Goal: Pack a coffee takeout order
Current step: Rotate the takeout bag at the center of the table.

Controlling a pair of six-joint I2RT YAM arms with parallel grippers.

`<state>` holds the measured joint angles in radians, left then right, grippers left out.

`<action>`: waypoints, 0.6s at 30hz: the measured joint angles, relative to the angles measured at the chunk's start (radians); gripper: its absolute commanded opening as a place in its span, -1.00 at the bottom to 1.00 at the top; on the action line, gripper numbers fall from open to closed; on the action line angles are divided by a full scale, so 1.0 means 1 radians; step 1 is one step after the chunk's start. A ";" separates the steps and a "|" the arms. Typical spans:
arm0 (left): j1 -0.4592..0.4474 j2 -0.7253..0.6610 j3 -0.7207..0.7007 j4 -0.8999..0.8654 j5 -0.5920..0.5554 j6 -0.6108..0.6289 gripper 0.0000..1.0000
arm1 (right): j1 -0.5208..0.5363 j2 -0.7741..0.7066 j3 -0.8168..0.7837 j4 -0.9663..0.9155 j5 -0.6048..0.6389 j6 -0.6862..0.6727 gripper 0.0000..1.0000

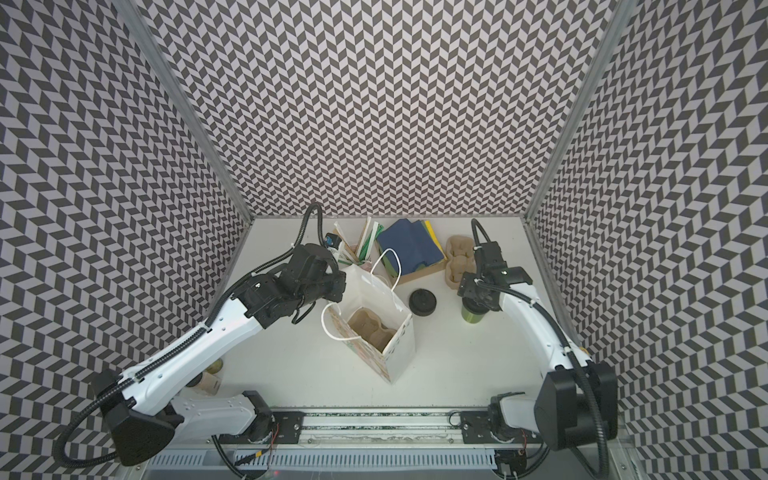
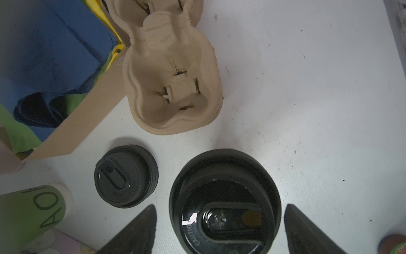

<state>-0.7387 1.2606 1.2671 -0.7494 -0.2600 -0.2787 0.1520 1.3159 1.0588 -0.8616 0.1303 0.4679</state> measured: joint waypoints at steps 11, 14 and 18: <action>0.005 0.084 0.074 -0.014 -0.023 0.001 -0.37 | 0.000 -0.037 -0.047 0.020 -0.016 -0.028 0.68; 0.005 0.091 0.092 -0.019 -0.027 0.005 -0.14 | 0.002 -0.037 -0.047 0.026 -0.023 -0.037 0.65; 0.006 0.087 0.126 -0.026 -0.040 0.011 0.22 | 0.004 -0.040 -0.047 0.029 -0.023 -0.042 0.65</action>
<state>-0.7322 1.3472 1.3930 -0.7753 -0.3000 -0.2676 0.1562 1.2758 1.0115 -0.8326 0.1078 0.4259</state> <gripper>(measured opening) 0.566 0.824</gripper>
